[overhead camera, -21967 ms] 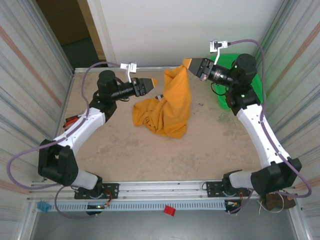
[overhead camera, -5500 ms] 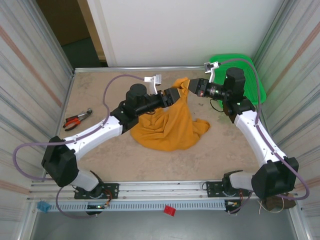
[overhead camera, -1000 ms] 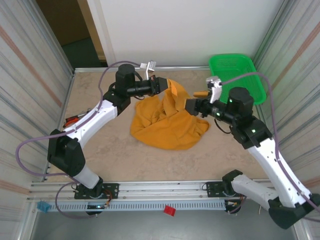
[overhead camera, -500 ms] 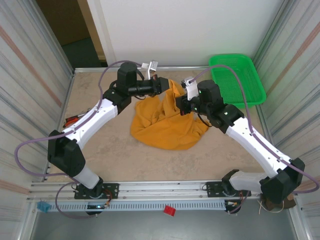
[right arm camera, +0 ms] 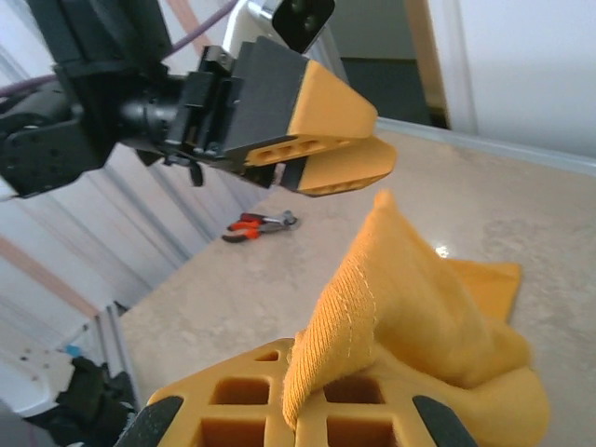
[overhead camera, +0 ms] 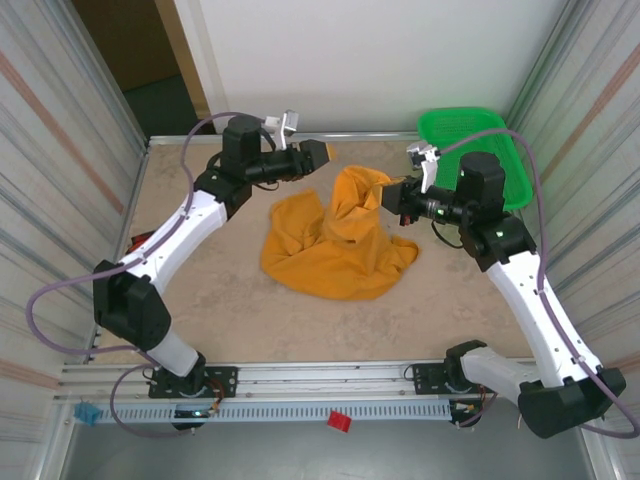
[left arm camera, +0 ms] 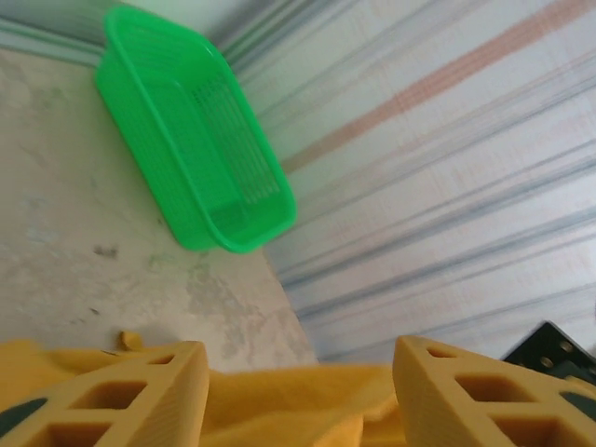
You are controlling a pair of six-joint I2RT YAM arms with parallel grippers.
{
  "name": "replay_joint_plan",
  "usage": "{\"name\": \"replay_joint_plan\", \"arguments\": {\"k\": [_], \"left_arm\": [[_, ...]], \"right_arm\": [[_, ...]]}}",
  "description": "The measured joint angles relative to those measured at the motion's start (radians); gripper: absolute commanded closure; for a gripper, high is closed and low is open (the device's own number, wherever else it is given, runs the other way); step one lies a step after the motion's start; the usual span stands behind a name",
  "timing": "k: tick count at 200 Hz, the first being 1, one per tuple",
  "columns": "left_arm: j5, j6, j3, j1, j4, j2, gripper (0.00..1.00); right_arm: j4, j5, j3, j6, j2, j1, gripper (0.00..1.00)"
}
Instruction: Fold the inside-out t-shirt
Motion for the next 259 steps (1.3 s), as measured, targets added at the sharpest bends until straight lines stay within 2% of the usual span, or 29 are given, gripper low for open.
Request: {"name": "replay_joint_plan", "arguments": {"k": [37,59,84,94,100,119,138,190,197,209,217,232,238,259], "left_arm": [[-0.095,0.088,-0.11,-0.05,-0.043,-0.123,0.48],[-0.171,0.187,-0.109,-0.147,-0.09,-0.172,0.56],[-0.314,0.298,-0.108,-0.274,-0.139,-0.188,0.66],[-0.372,0.319,-0.108,-0.31,-0.158,-0.185,0.66],[-0.402,0.33,-0.108,-0.324,-0.166,-0.182,0.66],[-0.502,0.349,-0.108,-0.352,-0.178,-0.17,0.52],[-0.572,0.356,-0.103,-0.363,-0.201,-0.14,0.44],[-0.678,0.37,-0.037,-0.366,-0.271,-0.013,0.39],[-0.692,0.372,-0.031,-0.366,-0.273,0.0,0.48],[-0.703,0.383,-0.019,-0.365,-0.272,0.023,0.83],[-0.706,0.393,-0.01,-0.362,-0.272,0.037,1.0],[-0.675,0.42,-0.001,-0.347,-0.273,0.045,1.0],[-0.629,0.433,-0.006,-0.33,-0.264,0.04,1.0],[-0.359,0.42,-0.077,-0.214,-0.151,-0.02,1.0]], "right_arm": [[0.014,-0.052,-0.013,0.021,0.014,-0.006,1.0],[0.015,-0.063,-0.018,0.031,0.024,-0.007,1.0],[0.029,-0.066,-0.022,0.049,0.028,-0.007,1.0],[0.037,-0.066,-0.023,0.053,0.029,-0.007,1.0],[0.039,-0.066,-0.023,0.056,0.029,-0.007,1.0],[0.047,-0.066,-0.023,0.061,0.032,-0.006,1.0],[0.052,-0.065,-0.023,0.072,0.032,-0.003,1.0],[0.056,-0.065,-0.023,0.075,0.037,0.047,1.0],[0.057,-0.065,-0.023,0.075,0.039,0.054,1.0],[0.057,-0.064,-0.024,0.075,0.04,0.06,1.0],[0.059,-0.061,-0.027,0.075,0.04,0.061,1.0],[0.061,-0.045,-0.041,0.076,0.036,0.038,1.0],[0.063,-0.041,-0.051,0.076,0.033,0.018,1.0],[0.068,-0.013,-0.083,0.09,0.035,-0.063,1.0]]}}
